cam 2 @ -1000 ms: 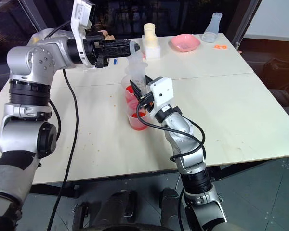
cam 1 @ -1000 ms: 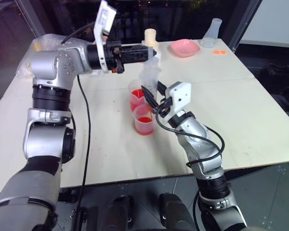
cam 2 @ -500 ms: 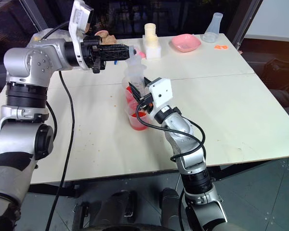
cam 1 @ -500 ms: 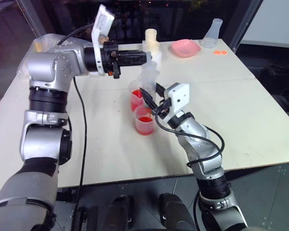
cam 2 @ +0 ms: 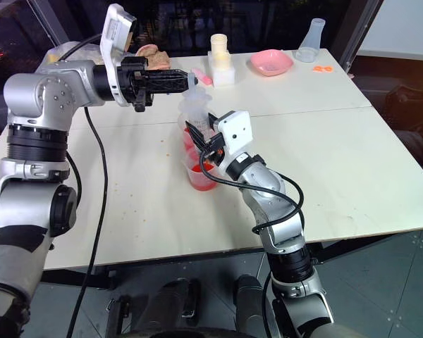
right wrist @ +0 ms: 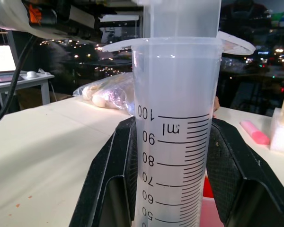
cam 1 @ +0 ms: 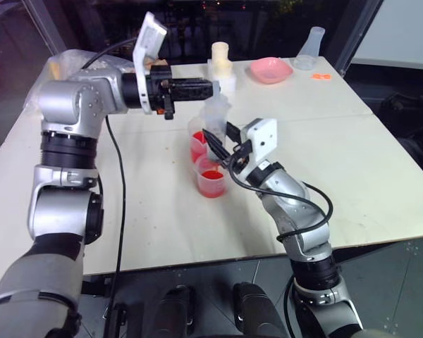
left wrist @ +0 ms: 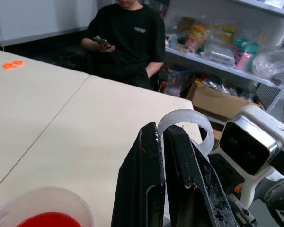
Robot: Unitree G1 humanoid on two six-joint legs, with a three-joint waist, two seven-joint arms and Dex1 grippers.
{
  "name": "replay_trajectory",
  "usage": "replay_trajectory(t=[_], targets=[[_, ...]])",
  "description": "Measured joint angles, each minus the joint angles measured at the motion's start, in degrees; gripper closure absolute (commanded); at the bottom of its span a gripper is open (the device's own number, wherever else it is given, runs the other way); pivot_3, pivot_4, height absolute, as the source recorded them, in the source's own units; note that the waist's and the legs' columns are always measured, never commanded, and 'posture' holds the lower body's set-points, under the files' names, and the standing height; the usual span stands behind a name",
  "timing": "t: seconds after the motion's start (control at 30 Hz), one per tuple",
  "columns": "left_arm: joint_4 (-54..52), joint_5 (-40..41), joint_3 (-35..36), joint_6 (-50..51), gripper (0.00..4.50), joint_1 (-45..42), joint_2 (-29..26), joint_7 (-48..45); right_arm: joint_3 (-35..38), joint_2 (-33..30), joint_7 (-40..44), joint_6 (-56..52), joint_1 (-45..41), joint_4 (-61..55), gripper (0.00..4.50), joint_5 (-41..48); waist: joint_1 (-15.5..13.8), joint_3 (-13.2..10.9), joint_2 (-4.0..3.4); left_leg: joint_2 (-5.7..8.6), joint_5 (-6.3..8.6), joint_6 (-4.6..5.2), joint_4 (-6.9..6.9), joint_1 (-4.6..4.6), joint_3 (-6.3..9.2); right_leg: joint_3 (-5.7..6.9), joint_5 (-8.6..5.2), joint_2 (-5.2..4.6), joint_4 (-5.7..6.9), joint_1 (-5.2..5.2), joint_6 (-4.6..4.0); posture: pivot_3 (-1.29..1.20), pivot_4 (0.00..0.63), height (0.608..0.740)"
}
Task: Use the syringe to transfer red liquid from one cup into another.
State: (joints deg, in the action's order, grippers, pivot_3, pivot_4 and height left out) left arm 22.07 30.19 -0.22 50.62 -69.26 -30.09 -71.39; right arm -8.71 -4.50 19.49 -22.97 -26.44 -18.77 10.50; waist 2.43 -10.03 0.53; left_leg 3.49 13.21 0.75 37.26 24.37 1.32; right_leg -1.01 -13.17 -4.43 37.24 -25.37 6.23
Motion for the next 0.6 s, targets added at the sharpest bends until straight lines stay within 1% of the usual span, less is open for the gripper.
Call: replay_trajectory(t=[0.23, 0.53, 0.6], targets=[[-1.0, 0.4, 0.1, 1.5, 4.47, 0.1, -0.7, 0.0, 0.5, 0.0, 0.0, -4.6, -2.1, -1.5, 3.07, 2.2, -0.1, 0.0, 0.00, 0.00, 0.00, 0.00, 0.02, 0.00, 0.00, 0.00, 0.00, -0.01, -0.01, 0.02, 0.00, 0.00, 0.150, 0.740], [-2.4, 0.4, 0.1, 2.7, 4.47, 1.2, -1.2, 0.1, 0.6, -0.1, 0.0, -7.8, -2.1, -2.4, 3.07, 4.0, -0.1, 0.0, 0.00, 0.00, 0.00, 0.00, 0.02, 0.00, 0.00, 0.00, 0.00, -0.01, -0.01, 0.01, 0.00, 0.00, 0.150, 0.740], [-2.8, 0.4, 0.2, 2.9, 3.84, 1.2, -1.5, 0.1, 0.6, -0.3, 0.0, -7.9, -2.1, -2.6, 3.07, 4.3, -0.1, 0.0, 0.00, 0.00, 0.00, 0.00, 0.02, 0.00, 0.00, 0.00, 0.00, -0.01, -0.01, 0.02, 0.00, 0.00, 0.150, 0.740]])
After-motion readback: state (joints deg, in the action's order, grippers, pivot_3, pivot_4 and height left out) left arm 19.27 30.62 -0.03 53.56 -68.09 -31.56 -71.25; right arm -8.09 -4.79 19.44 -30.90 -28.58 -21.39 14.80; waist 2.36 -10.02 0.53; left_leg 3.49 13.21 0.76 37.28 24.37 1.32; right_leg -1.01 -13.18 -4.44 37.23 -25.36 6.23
